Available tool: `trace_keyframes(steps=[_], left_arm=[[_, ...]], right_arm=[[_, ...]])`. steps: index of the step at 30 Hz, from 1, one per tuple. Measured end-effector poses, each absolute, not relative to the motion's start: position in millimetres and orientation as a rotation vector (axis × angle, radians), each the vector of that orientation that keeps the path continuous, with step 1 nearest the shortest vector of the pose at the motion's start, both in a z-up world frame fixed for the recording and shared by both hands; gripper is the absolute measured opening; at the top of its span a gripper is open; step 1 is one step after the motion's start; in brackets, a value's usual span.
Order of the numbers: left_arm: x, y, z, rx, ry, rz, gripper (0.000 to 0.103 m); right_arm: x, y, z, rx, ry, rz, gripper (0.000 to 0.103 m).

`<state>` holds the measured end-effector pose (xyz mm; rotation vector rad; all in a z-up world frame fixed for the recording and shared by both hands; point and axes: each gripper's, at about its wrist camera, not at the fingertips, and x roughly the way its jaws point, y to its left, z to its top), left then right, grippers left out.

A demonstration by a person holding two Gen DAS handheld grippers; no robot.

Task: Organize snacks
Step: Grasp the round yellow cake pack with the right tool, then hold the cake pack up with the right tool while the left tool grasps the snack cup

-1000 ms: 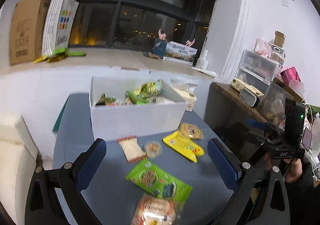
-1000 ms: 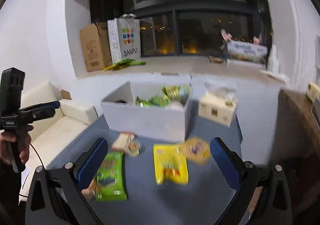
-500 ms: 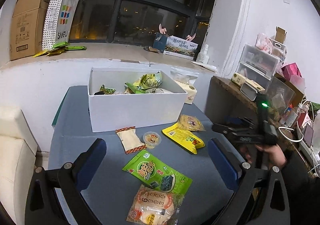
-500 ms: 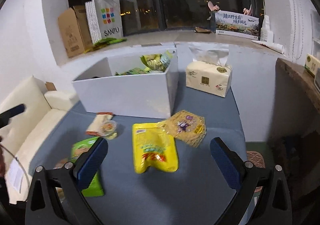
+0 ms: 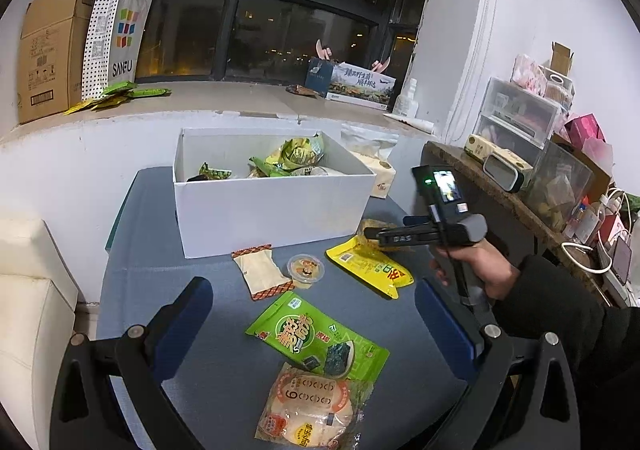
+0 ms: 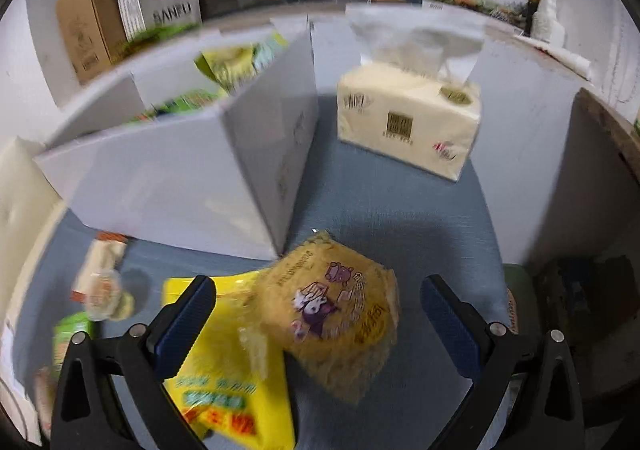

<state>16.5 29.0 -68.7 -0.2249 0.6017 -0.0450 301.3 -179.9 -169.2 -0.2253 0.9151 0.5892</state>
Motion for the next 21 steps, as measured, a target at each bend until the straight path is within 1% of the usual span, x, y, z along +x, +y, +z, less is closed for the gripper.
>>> trace_keyframes(steps=[4,5,6,7,8,9,10,16,18,21], left_arm=[[18,30,-72,-0.225,0.611,-0.041,0.103],[18,30,-73,-0.224,0.612,-0.040,0.103],[18,30,-73,-0.224,0.613,-0.040,0.103],[19,30,-74,-0.225,0.615,-0.041,0.103],[19,30,-74,-0.226,0.617,-0.040,0.103],[20,30,-75,-0.226,0.620,-0.039,0.103],[21,29,-75,-0.224,0.622,-0.040,0.103],[23,27,-77,-0.221,0.628,-0.044,0.103],[24,27,-78,-0.223,0.630,-0.042,0.103],[28,26,-81,-0.217,0.640,-0.048,0.103]], right_arm=[[313,-167,-192,-0.286,0.964,0.547,0.103],[314,-167,-196,-0.292,0.979,0.540,0.101],[315,-167,-199,-0.289,0.991,0.539,0.096],[314,-169,-198,-0.290,0.973,0.528,0.080],[313,-170,-197,-0.288,0.960,0.532,0.071],[312,-172,-194,-0.278,0.949,0.534,0.041],[312,-173,-192,-0.281,0.943,0.524,0.020],[305,-182,-184,-0.235,0.927,0.567,0.018],[299,-190,-176,-0.169,0.912,0.615,0.017],[286,-197,-162,-0.161,0.866,0.662,0.017]])
